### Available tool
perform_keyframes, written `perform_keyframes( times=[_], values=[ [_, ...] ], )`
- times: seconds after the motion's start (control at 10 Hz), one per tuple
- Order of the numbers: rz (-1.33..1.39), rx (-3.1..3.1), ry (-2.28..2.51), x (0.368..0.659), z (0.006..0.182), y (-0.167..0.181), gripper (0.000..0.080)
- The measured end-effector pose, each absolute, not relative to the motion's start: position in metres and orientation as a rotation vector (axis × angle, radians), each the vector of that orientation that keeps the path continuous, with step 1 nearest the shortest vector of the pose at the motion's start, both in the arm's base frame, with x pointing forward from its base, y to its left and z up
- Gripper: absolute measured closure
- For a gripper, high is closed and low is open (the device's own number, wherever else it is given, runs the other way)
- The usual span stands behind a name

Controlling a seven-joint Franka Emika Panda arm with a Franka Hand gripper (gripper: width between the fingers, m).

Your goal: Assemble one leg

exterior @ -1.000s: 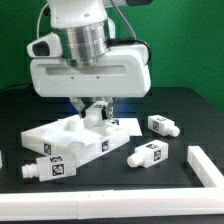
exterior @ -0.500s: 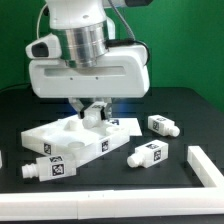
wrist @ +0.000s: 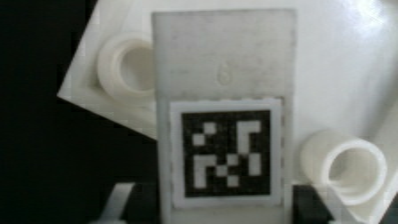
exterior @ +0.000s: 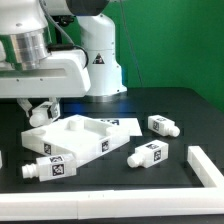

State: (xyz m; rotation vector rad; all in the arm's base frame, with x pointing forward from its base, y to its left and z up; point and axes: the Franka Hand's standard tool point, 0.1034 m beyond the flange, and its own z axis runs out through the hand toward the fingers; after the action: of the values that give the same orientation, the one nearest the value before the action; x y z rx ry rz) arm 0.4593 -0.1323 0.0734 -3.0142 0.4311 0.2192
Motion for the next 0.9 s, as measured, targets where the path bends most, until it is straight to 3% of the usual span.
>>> perform_keyframes(
  times=[0.4,0.9],
  values=[
    [0.226,-3.016,0.41,0.457,0.071,-0.132,0.0514],
    [0.175,-3.102,0.361,0.383,0.041,-0.194,0.0514]
  ],
)
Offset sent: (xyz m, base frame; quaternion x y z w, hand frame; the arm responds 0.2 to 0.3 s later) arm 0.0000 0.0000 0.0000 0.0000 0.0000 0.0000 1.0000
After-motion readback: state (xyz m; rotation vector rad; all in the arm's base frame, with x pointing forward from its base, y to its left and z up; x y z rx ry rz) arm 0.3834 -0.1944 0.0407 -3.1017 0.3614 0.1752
